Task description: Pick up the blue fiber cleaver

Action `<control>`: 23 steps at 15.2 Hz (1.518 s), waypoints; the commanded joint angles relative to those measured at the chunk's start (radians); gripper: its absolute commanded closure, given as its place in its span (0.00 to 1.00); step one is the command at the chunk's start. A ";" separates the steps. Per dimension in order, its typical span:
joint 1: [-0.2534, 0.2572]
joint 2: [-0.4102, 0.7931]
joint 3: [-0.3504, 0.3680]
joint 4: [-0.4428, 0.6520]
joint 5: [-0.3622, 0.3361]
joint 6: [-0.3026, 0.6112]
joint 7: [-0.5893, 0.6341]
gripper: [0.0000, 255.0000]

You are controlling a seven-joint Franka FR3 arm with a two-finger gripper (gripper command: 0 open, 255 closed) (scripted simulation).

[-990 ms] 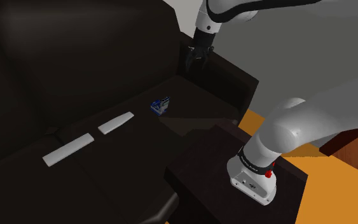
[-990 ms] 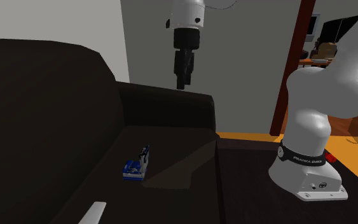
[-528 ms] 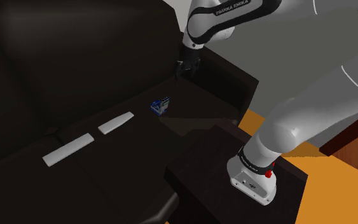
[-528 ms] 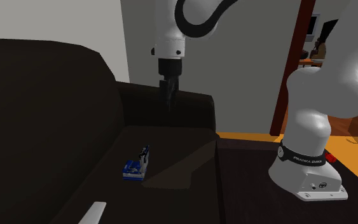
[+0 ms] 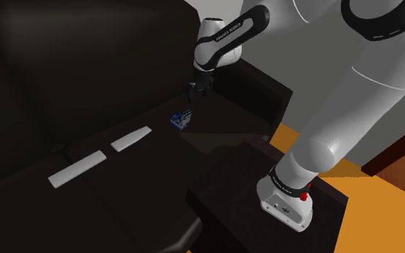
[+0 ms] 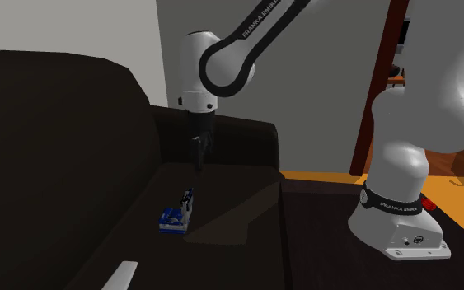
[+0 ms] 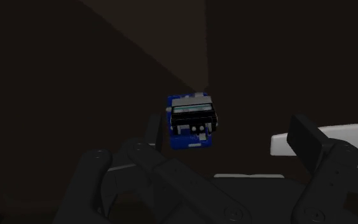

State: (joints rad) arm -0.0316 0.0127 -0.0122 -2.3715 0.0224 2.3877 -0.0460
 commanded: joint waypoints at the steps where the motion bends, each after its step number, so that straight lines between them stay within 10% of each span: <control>1: -0.002 0.085 -0.002 0.039 -0.007 0.042 -0.012 0.00; 17: -0.006 0.447 -0.007 0.214 -0.033 0.218 -0.042 0.00; 18: -0.007 0.447 -0.007 0.216 -0.033 0.217 -0.042 1.00; 23: -0.007 0.448 -0.007 0.216 -0.033 0.217 -0.042 1.00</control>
State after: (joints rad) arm -0.0381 0.4584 -0.0188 -2.1554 -0.0103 2.6048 -0.0885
